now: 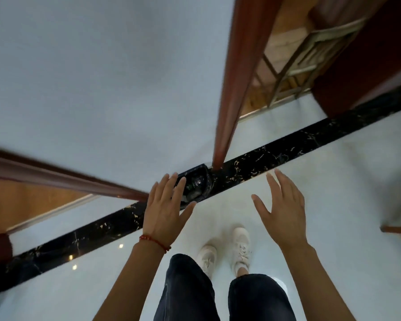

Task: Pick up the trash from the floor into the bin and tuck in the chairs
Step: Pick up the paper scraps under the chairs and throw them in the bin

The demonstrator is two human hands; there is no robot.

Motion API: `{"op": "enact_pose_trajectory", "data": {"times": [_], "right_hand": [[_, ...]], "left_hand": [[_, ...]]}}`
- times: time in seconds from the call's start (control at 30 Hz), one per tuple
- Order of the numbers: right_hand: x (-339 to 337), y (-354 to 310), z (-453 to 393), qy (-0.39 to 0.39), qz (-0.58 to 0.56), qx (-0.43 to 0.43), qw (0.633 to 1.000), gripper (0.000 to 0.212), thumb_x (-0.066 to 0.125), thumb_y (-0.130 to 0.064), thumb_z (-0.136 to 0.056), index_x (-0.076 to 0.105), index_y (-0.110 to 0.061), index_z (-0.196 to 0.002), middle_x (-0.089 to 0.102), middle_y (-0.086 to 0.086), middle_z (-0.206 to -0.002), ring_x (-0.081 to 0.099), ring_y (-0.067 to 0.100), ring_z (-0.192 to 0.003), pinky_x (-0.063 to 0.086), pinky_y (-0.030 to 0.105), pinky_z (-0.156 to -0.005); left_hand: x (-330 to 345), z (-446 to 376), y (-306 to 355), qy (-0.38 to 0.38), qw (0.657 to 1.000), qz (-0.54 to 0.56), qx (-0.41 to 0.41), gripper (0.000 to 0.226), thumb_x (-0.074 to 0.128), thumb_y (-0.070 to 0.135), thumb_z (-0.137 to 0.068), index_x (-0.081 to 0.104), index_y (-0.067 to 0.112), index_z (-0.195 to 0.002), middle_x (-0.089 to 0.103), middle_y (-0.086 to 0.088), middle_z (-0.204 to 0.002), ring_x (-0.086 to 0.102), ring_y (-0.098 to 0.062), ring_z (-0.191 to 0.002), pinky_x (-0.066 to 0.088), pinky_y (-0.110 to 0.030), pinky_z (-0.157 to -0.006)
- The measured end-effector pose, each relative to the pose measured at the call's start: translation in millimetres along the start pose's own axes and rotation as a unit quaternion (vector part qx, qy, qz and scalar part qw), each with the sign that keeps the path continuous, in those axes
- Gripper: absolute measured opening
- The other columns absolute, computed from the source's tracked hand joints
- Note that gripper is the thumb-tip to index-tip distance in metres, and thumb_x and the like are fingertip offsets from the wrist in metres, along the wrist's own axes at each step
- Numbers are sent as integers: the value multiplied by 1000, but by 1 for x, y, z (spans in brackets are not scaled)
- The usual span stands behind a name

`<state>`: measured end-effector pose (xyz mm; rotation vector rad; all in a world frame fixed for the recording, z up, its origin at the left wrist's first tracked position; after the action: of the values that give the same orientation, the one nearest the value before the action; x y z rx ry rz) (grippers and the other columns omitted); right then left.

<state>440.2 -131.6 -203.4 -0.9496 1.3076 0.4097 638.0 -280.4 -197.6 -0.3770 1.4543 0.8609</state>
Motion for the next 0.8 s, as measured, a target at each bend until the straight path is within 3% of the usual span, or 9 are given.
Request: {"op": "enact_pose_trajectory", "data": {"times": [0.07,0.27,0.43,0.57,0.8], "right_hand": [[-21,8,19,27,0,43,999,60,37,-48,-86,49,-5,-126,46,19,-136,44,35,-123,35,49,-97],[-79,47,83,97,16,155,983,60,38,-47,-86,49,-4,-126,47,20,-135,46,37,-121,37,50,-97],[-119,90,155,150,33,244,958,61,34,-51,-87,48,-6,-126,46,18,-136,45,35,-122,38,48,-96],[-140,126,233,174,36,313,933,67,23,-57,-91,48,-6,-126,47,18,-136,45,34,-122,38,46,-96],[-181,175,402,208,51,430,877,61,34,-51,-86,49,-6,-125,47,19,-135,46,35,-121,38,47,-96]], "left_hand": [[-14,-2,17,-5,999,-5,48,60,30,49,-90,51,5,-126,52,-17,-131,44,-35,-123,26,-50,-103],[-37,-4,86,-41,983,-34,177,70,10,52,-95,52,5,-124,54,-17,-127,46,-35,-120,30,-51,-101],[-31,15,154,-49,960,-35,274,70,12,53,-95,52,4,-124,53,-18,-128,43,-33,-122,31,-49,-102],[-14,50,217,-57,932,-37,355,64,18,52,-96,47,4,-126,53,-19,-128,39,-32,-123,28,-44,-105],[25,146,342,-93,881,-64,459,73,12,56,-94,52,3,-125,53,-19,-128,47,-36,-121,31,-48,-101]]}}
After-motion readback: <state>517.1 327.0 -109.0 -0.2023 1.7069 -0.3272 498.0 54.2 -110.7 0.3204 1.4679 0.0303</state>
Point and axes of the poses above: each hand's wrist, its own z-axis away from the middle knuckle, its own x-axis out of the palm, y = z × x, the point moved 1 cm from there along -z, towards the middle knuckle
